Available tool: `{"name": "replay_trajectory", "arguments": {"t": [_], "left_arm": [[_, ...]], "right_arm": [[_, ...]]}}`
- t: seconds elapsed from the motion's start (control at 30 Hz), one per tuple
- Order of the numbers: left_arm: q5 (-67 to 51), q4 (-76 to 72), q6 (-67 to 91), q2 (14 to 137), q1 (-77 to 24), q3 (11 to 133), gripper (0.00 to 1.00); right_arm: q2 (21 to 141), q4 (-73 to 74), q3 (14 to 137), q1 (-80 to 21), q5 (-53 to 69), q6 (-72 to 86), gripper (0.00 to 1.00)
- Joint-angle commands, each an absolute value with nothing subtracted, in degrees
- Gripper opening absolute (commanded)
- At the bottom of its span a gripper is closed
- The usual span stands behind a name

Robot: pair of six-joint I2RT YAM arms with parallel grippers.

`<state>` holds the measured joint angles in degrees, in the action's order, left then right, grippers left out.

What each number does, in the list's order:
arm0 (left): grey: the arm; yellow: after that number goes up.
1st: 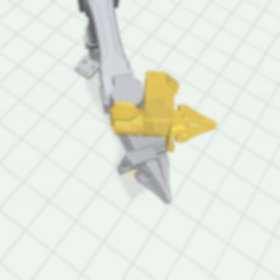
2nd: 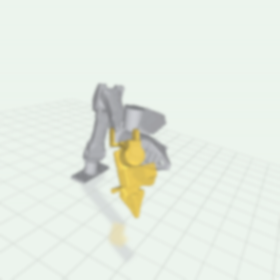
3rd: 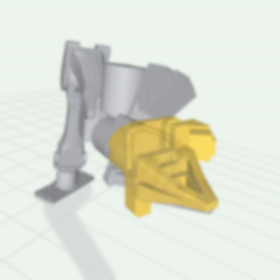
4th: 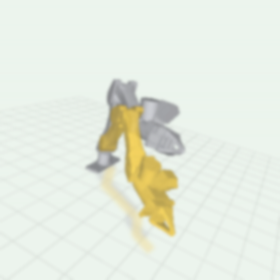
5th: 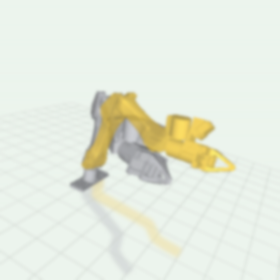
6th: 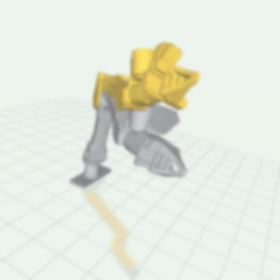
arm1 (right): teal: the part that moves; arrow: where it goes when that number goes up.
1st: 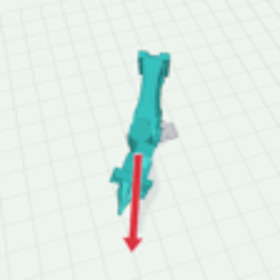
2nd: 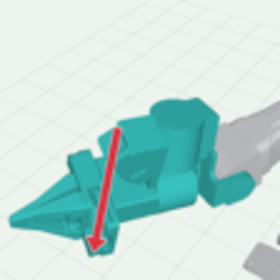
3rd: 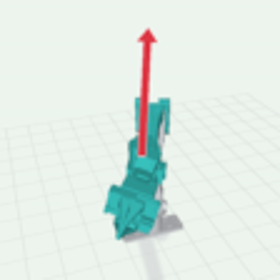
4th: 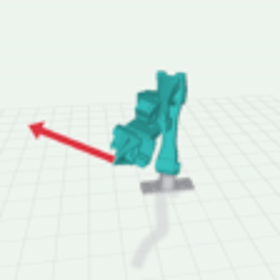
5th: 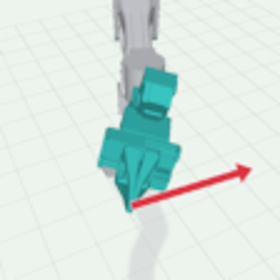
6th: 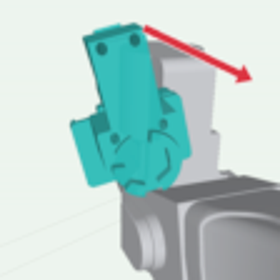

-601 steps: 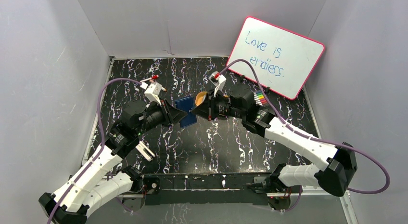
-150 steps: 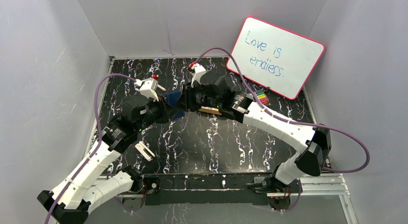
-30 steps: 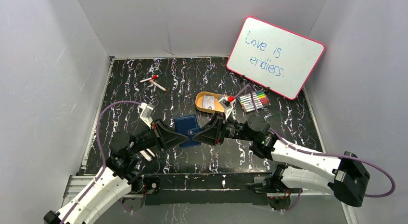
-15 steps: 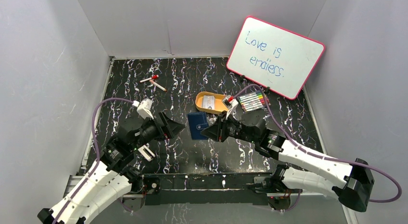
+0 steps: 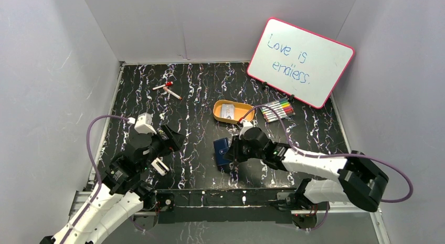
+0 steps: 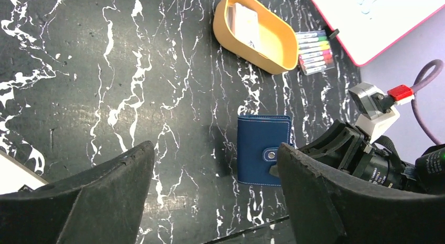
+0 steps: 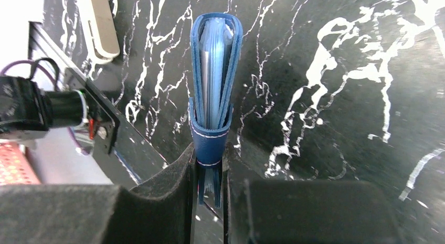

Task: Put the credit cards into the card holder
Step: Place the card holder at the center of the board.

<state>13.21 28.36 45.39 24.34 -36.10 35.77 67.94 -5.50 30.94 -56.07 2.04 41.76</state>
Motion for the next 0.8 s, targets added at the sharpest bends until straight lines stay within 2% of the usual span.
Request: {"name": "replay_trajectory", "arguments": {"t": [0.0,0.13,0.27,0.77], "left_arm": [[13.7,24.0,40.9,29.3,-36.1,37.6,0.82],[9.6,20.7,38.3,33.4,-36.1,37.5,0.82],[6.9,19.8,36.5,35.9,-36.1,38.6,0.82],[7.4,17.7,33.7,35.3,-36.1,36.6,0.80]], "right_arm": [[74.1,-21.1,29.5,-55.1,7.2,51.0,0.00],[78.9,-25.5,29.9,-55.0,8.1,54.8,0.00],[80.4,-23.3,31.5,-54.9,4.3,55.4,0.00],[85.7,-22.1,33.2,-53.4,0.5,56.1,0.00]]}}
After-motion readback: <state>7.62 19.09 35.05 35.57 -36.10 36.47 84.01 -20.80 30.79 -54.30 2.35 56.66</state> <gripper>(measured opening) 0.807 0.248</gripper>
